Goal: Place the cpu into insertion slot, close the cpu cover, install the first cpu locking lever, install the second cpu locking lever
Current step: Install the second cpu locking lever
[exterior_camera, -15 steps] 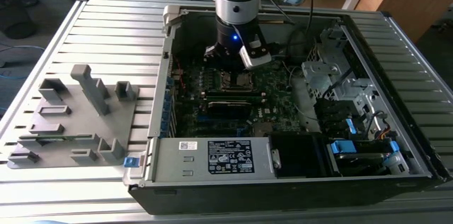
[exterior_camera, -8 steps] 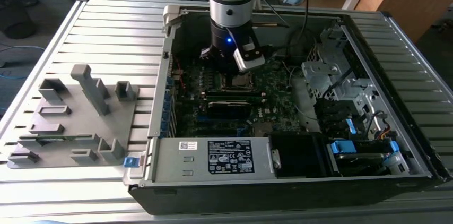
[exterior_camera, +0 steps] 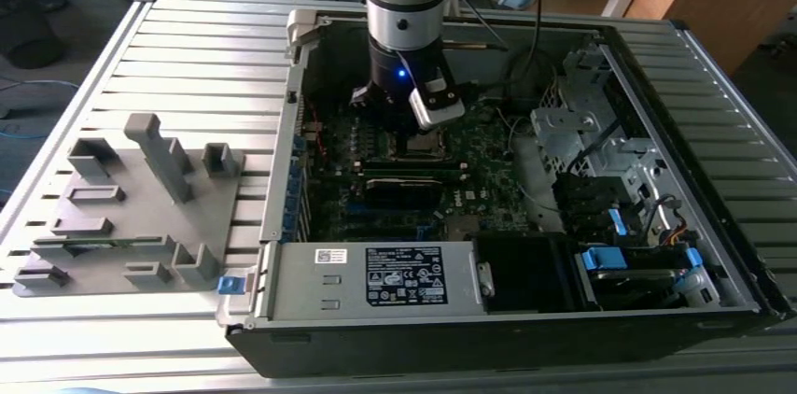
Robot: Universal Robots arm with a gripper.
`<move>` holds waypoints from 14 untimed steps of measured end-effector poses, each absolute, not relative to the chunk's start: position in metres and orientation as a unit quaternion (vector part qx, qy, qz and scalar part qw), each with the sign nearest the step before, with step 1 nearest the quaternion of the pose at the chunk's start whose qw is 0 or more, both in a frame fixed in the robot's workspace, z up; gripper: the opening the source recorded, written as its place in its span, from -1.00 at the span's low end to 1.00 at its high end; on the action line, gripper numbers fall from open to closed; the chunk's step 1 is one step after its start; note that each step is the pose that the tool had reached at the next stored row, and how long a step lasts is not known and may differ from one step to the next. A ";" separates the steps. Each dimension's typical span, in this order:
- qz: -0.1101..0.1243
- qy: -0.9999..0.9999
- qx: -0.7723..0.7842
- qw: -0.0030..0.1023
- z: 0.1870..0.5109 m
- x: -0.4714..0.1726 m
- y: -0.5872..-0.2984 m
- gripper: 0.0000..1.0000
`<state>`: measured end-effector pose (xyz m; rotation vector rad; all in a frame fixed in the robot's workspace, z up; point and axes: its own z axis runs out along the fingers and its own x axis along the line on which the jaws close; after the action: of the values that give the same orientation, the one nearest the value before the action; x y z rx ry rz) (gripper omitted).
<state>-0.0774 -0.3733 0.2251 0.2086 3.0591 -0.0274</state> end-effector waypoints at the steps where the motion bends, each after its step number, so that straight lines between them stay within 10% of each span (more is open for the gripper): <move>1: -0.009 0.997 0.068 0.038 0.225 -0.077 -0.374 -0.79; 14: -0.009 0.997 0.068 0.038 0.217 -0.078 -0.374 -0.79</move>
<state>-0.0779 -0.3741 0.2172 0.2087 3.0591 -0.0275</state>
